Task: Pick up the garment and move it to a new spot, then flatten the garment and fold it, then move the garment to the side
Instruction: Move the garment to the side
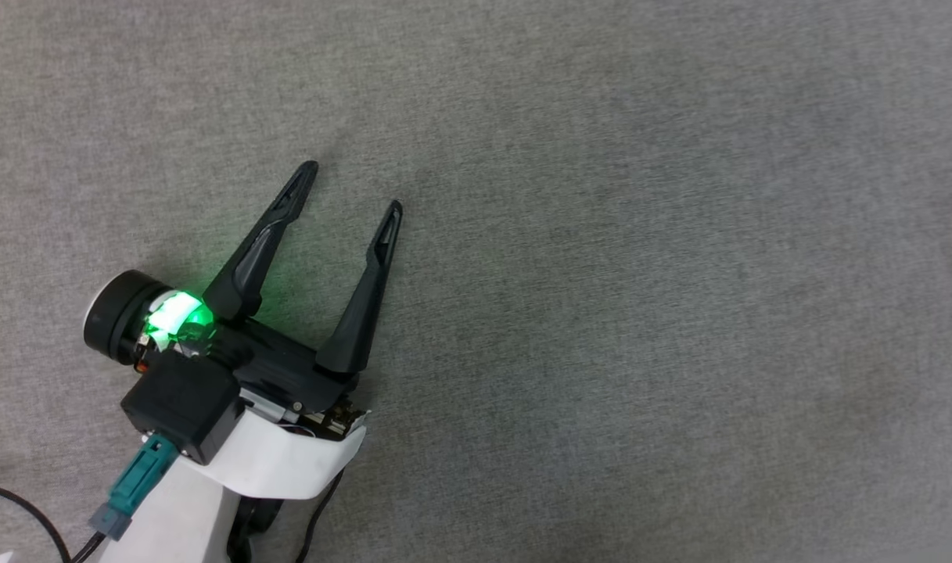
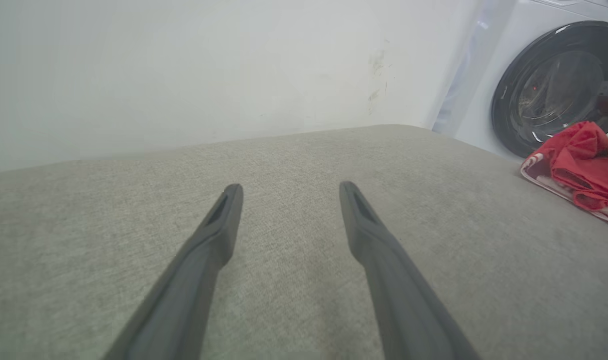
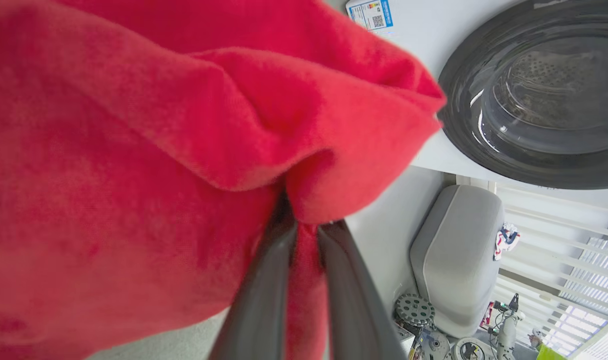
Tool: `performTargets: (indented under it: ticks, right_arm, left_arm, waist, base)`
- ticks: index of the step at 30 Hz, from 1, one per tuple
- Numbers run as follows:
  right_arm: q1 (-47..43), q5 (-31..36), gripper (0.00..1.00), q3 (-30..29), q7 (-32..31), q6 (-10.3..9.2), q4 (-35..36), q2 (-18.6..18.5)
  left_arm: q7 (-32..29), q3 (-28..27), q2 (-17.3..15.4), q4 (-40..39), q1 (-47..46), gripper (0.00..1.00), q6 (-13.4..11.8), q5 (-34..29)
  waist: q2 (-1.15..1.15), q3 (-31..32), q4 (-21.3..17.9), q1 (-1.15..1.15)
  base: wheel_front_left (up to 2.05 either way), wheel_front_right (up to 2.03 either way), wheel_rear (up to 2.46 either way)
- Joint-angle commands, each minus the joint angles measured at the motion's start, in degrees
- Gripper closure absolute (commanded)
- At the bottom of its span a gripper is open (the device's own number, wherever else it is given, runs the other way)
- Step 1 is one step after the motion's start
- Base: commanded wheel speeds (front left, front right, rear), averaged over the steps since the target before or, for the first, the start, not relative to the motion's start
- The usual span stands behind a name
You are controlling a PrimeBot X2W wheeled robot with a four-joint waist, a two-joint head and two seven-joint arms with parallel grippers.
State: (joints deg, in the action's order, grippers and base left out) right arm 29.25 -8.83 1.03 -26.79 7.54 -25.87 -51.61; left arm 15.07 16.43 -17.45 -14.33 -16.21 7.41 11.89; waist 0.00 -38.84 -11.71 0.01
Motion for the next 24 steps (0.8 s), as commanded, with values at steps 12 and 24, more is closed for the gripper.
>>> performTargets:
  ticks: [12,24]
  right_arm:
    - [-1.81,5.60,0.00,-8.20,1.10,-0.10,2.85,4.96]
    - [3.18,1.87,0.00,-5.93,7.21,-0.10,17.50,11.77]
  left_arm:
    - [0.12,-1.97,1.76,0.75,0.84,0.00,0.07,0.88]
    - [0.12,-8.70,6.73,4.02,5.76,0.00,0.02,0.02]
  waist:
    - [0.00,3.55,0.96,-0.01]
    - [0.00,18.62,4.63,-0.01]
  base:
    - [0.00,0.00,0.00]
    - [0.00,0.00,0.00]
